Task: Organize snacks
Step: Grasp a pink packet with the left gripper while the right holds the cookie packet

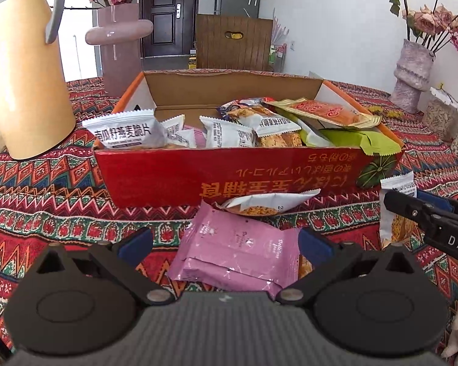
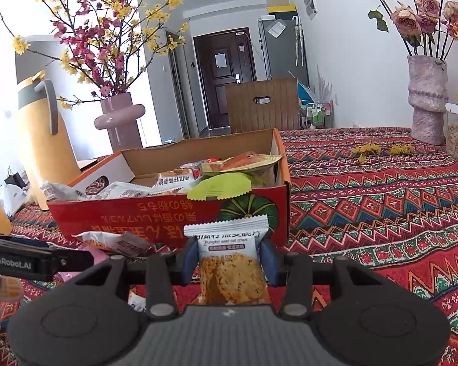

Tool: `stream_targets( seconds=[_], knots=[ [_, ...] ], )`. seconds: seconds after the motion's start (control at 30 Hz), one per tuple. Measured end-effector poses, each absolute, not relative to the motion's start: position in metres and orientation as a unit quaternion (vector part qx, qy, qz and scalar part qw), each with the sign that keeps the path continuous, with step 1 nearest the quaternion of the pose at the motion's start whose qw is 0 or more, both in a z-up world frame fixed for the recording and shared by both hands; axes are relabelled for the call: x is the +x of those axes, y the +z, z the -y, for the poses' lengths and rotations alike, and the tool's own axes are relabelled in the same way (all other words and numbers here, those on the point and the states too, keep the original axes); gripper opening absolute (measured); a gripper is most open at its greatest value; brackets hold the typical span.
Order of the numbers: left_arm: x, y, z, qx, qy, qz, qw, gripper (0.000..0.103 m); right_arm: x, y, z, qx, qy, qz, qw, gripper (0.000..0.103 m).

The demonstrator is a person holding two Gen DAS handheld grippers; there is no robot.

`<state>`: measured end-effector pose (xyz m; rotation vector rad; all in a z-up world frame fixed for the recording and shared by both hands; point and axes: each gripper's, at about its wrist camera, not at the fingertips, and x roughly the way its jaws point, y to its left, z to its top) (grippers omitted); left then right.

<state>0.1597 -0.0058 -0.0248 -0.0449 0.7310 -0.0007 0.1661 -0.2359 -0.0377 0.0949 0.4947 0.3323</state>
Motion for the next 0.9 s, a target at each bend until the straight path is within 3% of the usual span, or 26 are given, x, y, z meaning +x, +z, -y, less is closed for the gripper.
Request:
stream_targets(
  seconds=[0.33,0.4,0.5,0.9],
  knots=[
    [0.176,-0.043,0.017,0.004,0.006,-0.388,0.922,0.103,0.167,-0.039,0.237,0.05,0.166,-0.248,0.953,0.043],
    [0.176,-0.045,0.017,-0.001,-0.008,-0.393,0.92,0.088,0.167,-0.04,0.236,0.049,0.167,-0.249,0.953,0.042],
    [0.171,-0.043,0.019,0.003,-0.014,-0.387,0.922,0.079,0.168,-0.04,0.236,0.05,0.168,-0.249,0.953,0.042],
    [0.148,-0.027,0.007,-0.012,-0.014,-0.365,0.931,0.059,0.162,-0.037,0.234,0.047,0.171,-0.233,0.956,0.04]
  ],
)
